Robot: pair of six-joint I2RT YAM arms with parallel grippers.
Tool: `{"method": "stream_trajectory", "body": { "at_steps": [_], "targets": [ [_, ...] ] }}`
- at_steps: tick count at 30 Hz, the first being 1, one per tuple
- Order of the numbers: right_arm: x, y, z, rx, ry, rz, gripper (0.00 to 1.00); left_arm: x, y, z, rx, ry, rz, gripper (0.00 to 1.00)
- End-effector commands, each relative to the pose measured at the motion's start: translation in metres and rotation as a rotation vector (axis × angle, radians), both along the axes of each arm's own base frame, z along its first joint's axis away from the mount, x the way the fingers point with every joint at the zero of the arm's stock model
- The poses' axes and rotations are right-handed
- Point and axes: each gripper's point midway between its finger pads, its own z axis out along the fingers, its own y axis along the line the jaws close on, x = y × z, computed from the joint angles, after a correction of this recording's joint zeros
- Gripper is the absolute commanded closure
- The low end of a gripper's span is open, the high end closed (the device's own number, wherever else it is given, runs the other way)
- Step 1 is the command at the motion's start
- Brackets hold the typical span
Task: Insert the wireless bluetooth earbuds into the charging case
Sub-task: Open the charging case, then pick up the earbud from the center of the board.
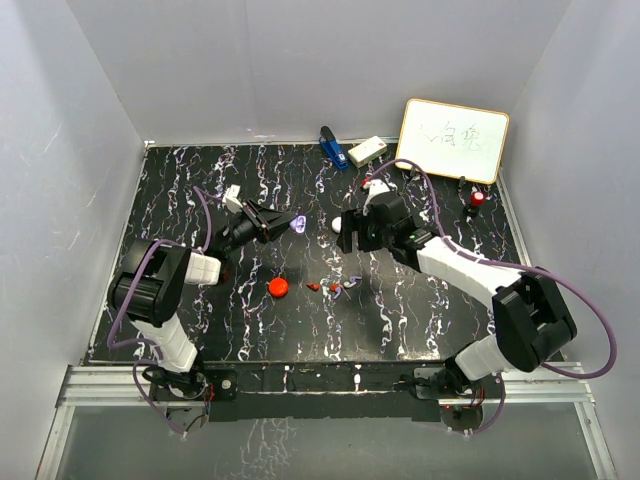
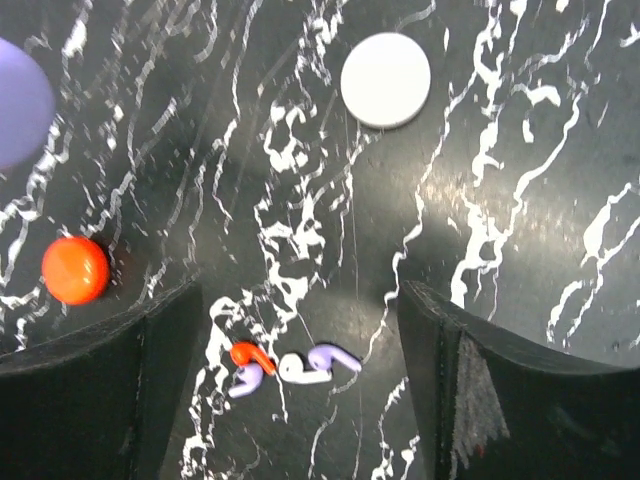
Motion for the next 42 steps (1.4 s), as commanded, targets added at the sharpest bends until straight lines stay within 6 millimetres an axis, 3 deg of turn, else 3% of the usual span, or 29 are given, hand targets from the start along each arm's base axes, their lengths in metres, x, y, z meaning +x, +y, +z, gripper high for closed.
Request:
{"method": "stream_trajectory", "body": {
  "at_steps": [1, 4, 10, 20, 42],
  "targets": [
    [-0.021, -0.003, -0.005, -0.091, 0.029, 0.020, 0.26, -0.009, 0.001, 0.023, -0.022, -0.085, -0.016, 1.00],
    [-0.039, 0.004, -0.014, -0.128, 0.066, 0.057, 0.33, -0.011, 0.003, 0.021, 0.023, -0.078, -0.009, 1.00],
    [-0.067, 0.023, -0.029, -0.151, 0.087, 0.120, 0.56, -0.016, 0.007, 0.019, 0.101, -0.060, 0.005, 1.00],
    [-0.080, 0.041, -0.054, -0.199, 0.112, 0.173, 0.68, -0.024, 0.011, 0.012, 0.097, -0.020, 0.008, 1.00],
    [-0.086, 0.047, -0.079, -0.273, 0.142, 0.202, 0.67, -0.023, 0.020, 0.007, 0.099, -0.007, 0.018, 1.00]
  ]
}}
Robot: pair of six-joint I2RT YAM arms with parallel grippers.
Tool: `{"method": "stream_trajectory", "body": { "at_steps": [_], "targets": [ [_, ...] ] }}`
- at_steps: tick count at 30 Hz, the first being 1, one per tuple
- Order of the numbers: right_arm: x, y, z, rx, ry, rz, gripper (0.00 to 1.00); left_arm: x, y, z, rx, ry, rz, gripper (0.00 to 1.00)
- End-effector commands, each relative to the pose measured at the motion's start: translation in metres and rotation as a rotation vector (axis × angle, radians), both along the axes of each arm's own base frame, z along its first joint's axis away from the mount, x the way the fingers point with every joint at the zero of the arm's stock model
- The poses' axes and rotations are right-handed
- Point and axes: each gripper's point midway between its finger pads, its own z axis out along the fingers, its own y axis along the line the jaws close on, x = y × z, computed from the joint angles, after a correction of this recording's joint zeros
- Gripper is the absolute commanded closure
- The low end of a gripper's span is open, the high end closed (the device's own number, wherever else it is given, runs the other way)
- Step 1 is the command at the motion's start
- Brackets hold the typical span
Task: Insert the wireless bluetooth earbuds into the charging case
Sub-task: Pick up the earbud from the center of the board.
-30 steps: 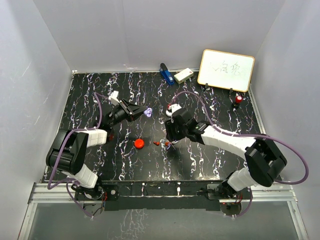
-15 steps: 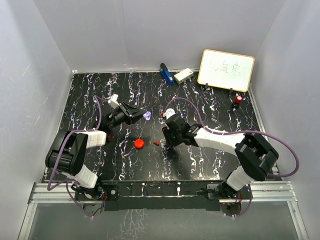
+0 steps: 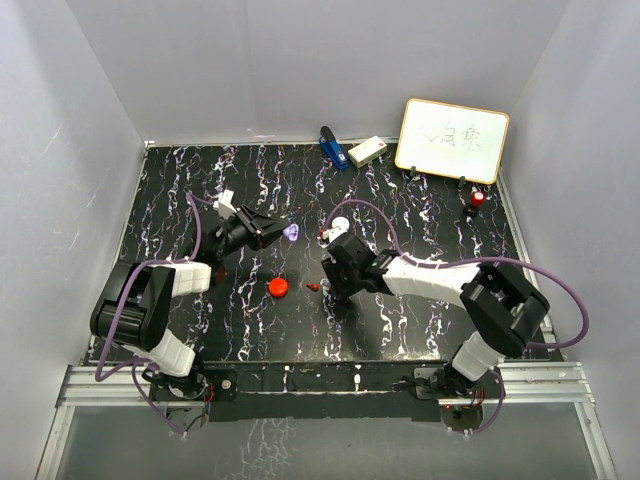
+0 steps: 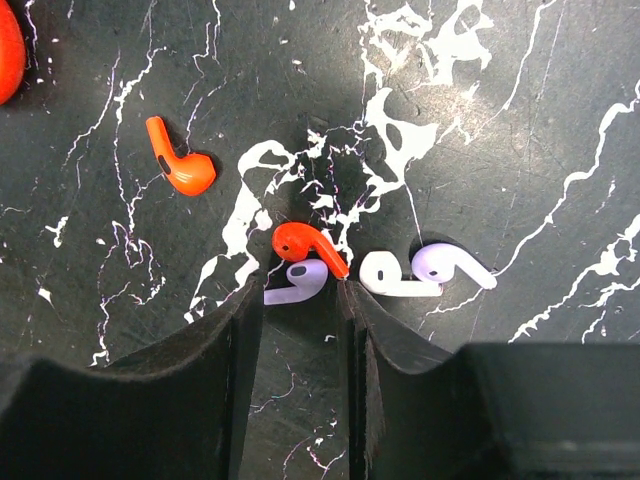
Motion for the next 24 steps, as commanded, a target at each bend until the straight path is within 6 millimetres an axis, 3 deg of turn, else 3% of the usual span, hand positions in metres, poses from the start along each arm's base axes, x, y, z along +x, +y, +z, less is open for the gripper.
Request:
{"method": "stream_trajectory", "body": {
  "at_steps": [1, 24],
  "targets": [
    [0.013, 0.013, 0.010, 0.028, -0.054, -0.004, 0.67, -0.006, 0.003, 0.015, -0.010, -0.053, -0.013, 1.00],
    [0.015, 0.020, -0.001, 0.013, -0.038, 0.006, 0.69, -0.006, 0.010, 0.009, -0.017, -0.041, -0.002, 1.00]
  ]
}}
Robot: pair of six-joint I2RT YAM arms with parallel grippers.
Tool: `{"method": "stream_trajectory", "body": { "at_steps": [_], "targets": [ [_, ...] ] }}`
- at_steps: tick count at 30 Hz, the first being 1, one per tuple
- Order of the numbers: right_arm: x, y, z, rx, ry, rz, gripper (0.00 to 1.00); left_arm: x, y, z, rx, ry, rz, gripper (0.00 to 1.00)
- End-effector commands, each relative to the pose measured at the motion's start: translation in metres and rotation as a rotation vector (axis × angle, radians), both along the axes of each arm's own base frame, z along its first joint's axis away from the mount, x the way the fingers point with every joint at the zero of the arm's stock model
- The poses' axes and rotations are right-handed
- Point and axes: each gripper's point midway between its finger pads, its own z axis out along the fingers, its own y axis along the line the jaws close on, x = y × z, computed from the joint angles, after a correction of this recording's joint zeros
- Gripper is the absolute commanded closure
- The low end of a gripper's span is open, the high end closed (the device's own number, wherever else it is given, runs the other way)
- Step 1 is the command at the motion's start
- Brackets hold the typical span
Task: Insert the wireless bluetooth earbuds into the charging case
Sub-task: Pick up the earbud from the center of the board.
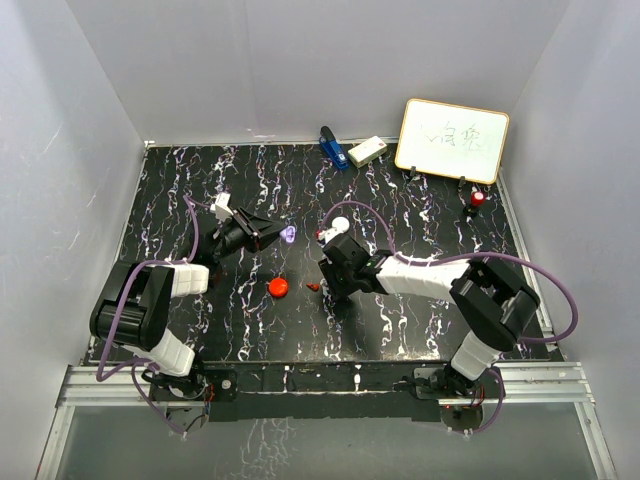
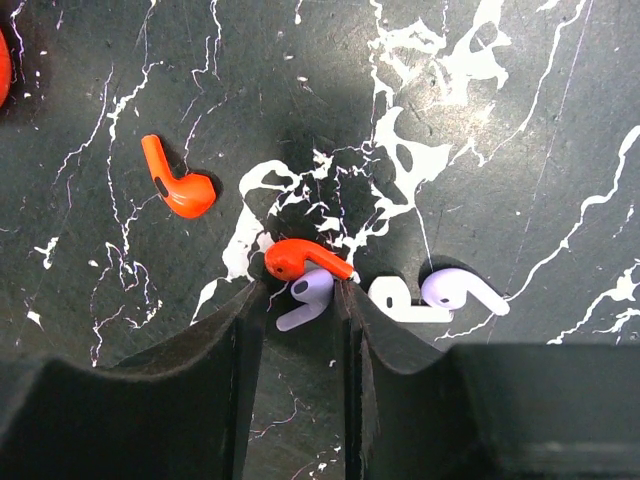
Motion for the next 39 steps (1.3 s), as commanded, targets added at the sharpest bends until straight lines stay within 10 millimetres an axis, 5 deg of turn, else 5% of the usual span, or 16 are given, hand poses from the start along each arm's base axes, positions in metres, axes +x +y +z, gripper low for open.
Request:
{"method": "stream_trajectory", "body": {
  "at_steps": [1, 11, 20, 23, 32, 39],
  "targets": [
    [0.012, 0.014, 0.010, 0.035, -0.039, 0.000, 0.69, -0.004, 0.002, 0.017, -0.018, -0.060, -0.014, 1.00],
    [0.011, 0.012, 0.005, 0.021, -0.030, -0.003, 0.75, -0.004, 0.004, 0.015, -0.021, -0.056, -0.009, 1.00],
    [0.015, 0.011, 0.011, 0.021, -0.052, -0.018, 0.92, -0.003, 0.003, 0.018, -0.024, -0.058, -0.023, 1.00],
    [0.022, 0.011, 0.030, 0.064, -0.122, -0.034, 0.95, -0.003, 0.002, 0.018, -0.024, -0.056, -0.032, 1.00],
    [0.051, 0.019, 0.129, 0.235, -0.443, -0.007, 1.00, -0.001, -0.002, 0.023, -0.044, -0.035, -0.058, 1.00],
    [0.069, 0.028, 0.166, 0.267, -0.600, 0.027, 1.00, 0.002, -0.012, 0.032, -0.074, 0.024, -0.084, 1.00]
  ]
}}
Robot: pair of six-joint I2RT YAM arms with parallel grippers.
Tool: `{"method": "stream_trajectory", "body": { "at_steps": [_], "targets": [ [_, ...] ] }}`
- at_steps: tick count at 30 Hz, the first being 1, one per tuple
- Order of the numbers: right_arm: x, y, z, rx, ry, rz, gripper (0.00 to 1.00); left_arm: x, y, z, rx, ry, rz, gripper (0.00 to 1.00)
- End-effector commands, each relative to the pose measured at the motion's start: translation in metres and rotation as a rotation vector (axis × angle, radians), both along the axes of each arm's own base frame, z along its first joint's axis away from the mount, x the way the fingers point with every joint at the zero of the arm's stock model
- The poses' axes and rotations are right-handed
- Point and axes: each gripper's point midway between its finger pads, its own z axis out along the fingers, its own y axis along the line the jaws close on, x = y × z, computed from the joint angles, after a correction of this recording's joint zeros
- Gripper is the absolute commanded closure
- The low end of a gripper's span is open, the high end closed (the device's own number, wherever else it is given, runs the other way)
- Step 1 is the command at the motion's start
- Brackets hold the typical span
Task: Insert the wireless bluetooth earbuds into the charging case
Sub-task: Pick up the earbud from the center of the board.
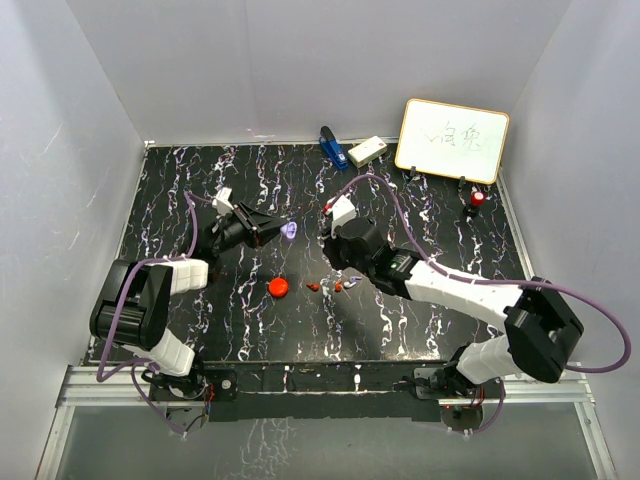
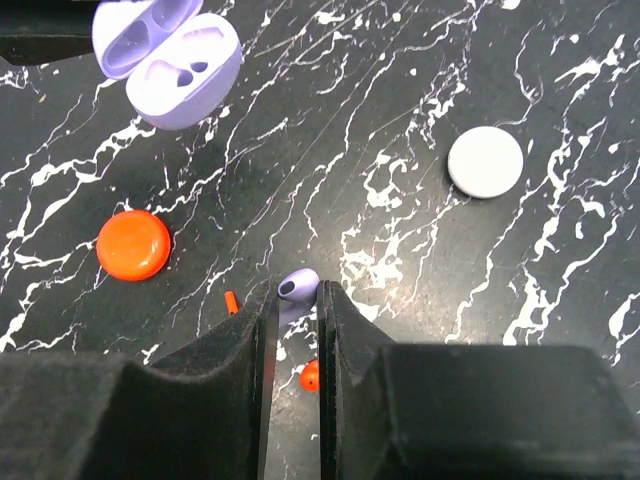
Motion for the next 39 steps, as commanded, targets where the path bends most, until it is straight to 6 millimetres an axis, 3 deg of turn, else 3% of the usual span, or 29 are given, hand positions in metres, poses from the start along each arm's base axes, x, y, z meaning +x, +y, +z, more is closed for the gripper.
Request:
{"method": "stream_trajectory", "body": {
  "at_steps": [1, 14, 30, 39],
  "targets": [
    [0.025, 0.012, 0.047, 0.059, -0.196, 0.001, 1.00, 0.003, -0.010, 0.022, -0.045, 0.010, -0.041, 1.00],
    [0.045, 0.030, 0.077, 0.098, -0.496, 0.084, 1.00, 0.002, -0.014, 0.028, -0.078, 0.049, -0.065, 1.00],
    [0.035, 0.045, 0.107, 0.111, -0.833, 0.236, 1.00, 0.000, -0.020, 0.026, -0.118, 0.133, -0.090, 1.00],
    [0.032, 0.056, 0.110, 0.053, -0.964, 0.322, 1.00, -0.002, -0.023, 0.027, -0.112, 0.151, -0.118, 1.00]
  ]
}}
